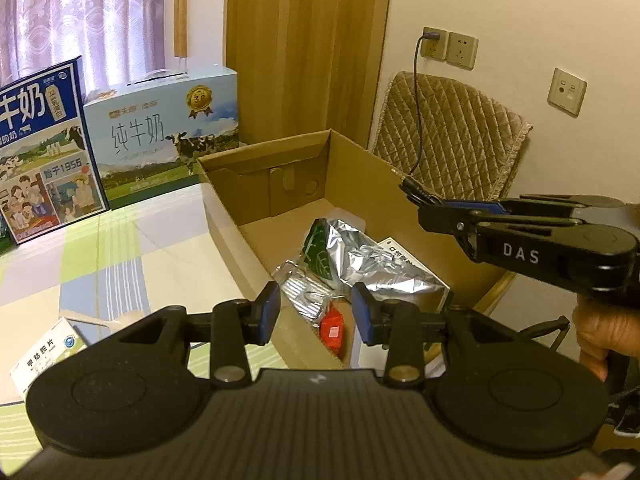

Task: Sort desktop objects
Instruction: 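Open both tools to drop the red packet and cable into the cardboard box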

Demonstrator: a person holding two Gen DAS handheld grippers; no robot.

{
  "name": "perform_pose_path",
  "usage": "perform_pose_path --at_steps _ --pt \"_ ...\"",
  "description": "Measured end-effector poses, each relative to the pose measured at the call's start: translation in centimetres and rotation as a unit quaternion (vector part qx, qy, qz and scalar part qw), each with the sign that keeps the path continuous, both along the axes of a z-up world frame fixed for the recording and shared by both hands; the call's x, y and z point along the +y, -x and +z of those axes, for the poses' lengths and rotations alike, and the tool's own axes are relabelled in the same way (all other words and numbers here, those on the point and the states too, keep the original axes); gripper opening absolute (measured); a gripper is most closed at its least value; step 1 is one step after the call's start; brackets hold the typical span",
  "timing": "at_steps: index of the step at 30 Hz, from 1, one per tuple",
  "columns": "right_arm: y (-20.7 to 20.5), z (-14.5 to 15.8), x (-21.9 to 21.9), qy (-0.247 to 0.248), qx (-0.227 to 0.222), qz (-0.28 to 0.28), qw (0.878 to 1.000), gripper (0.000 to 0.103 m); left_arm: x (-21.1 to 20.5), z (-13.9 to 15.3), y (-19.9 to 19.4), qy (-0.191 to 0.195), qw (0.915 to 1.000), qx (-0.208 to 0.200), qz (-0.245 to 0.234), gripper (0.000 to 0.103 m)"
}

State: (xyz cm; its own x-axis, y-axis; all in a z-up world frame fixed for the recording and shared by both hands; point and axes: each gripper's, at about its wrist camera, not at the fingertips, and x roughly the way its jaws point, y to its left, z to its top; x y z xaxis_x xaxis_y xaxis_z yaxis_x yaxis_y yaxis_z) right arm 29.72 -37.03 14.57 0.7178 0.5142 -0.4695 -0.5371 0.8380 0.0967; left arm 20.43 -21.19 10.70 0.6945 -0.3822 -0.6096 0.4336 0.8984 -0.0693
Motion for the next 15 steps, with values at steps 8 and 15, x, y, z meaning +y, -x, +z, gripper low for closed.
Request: perform_pose_path --at_steps 8,15 --pt "0.0 -0.1 1.1 0.001 0.003 0.0 1.0 0.017 1.0 -0.2 0.2 0.003 1.0 0.004 0.007 0.034" --pt "0.5 -0.1 0.8 -0.001 -0.007 -0.016 1.0 0.075 1.9 -0.5 0.7 0.004 0.9999 0.006 0.013 0.037"
